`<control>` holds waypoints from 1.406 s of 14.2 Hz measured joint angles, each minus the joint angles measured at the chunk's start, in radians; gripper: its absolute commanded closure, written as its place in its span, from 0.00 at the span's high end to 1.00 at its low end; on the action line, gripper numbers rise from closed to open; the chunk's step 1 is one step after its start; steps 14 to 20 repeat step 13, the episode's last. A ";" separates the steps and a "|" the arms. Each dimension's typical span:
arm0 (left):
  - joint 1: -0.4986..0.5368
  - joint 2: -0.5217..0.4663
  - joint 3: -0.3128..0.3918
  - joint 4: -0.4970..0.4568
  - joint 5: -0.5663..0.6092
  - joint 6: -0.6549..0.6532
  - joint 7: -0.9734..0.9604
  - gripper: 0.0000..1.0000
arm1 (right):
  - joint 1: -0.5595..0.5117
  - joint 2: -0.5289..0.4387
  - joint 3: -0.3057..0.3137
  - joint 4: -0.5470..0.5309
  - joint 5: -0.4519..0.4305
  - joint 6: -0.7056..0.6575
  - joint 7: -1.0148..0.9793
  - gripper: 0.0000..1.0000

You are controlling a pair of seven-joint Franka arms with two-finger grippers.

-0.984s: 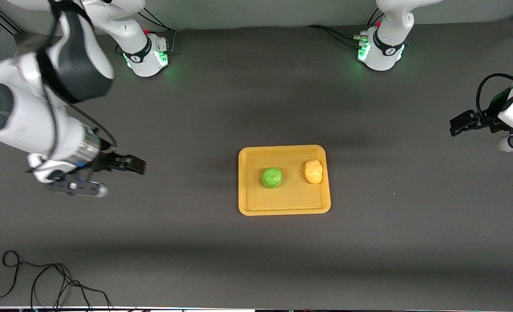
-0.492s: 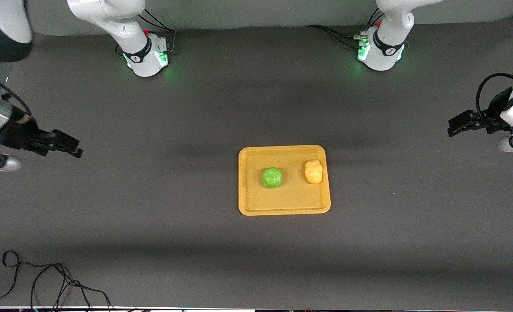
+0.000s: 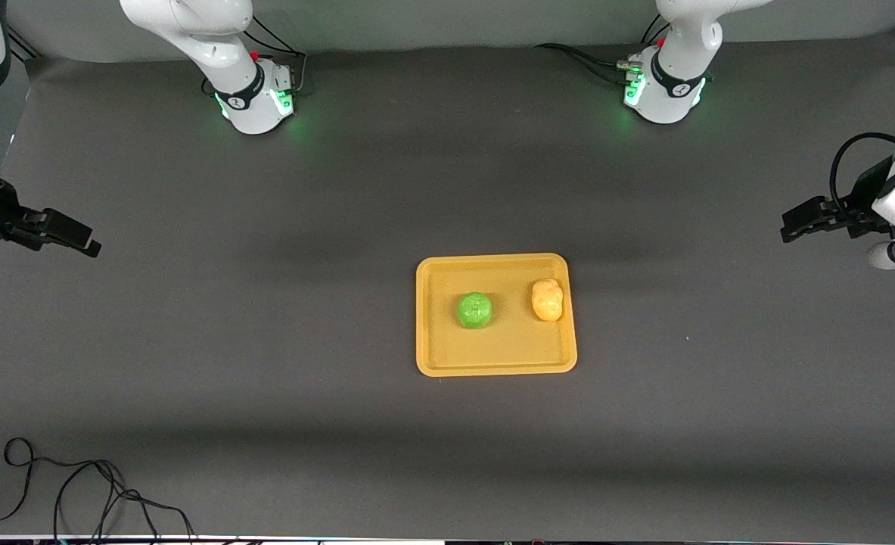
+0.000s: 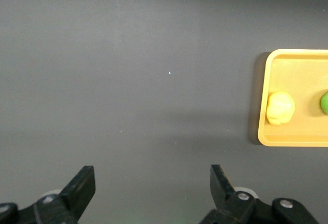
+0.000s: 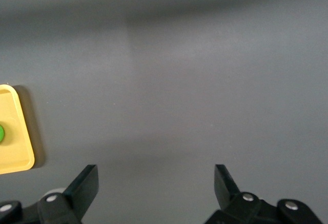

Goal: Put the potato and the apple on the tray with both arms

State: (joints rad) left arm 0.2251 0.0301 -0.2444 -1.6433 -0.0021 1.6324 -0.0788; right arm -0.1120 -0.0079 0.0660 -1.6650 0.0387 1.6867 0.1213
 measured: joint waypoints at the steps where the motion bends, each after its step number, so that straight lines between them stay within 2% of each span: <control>1: 0.000 0.000 0.001 0.000 0.000 0.000 0.000 1.00 | 0.000 -0.010 0.003 -0.011 0.000 0.001 0.001 1.00; 5: 0.000 -0.003 0.003 0.003 0.000 0.003 0.001 1.00 | 0.017 -0.020 0.016 -0.025 -0.007 -0.018 0.030 1.00; 8: 0.000 -0.015 0.003 0.005 0.000 -0.002 0.005 1.00 | 0.031 -0.019 0.020 -0.027 -0.069 -0.018 -0.022 1.00; 20: -0.004 -0.041 -0.005 0.006 0.008 -0.033 0.008 1.00 | 0.035 -0.019 0.018 -0.032 -0.047 -0.019 -0.043 1.00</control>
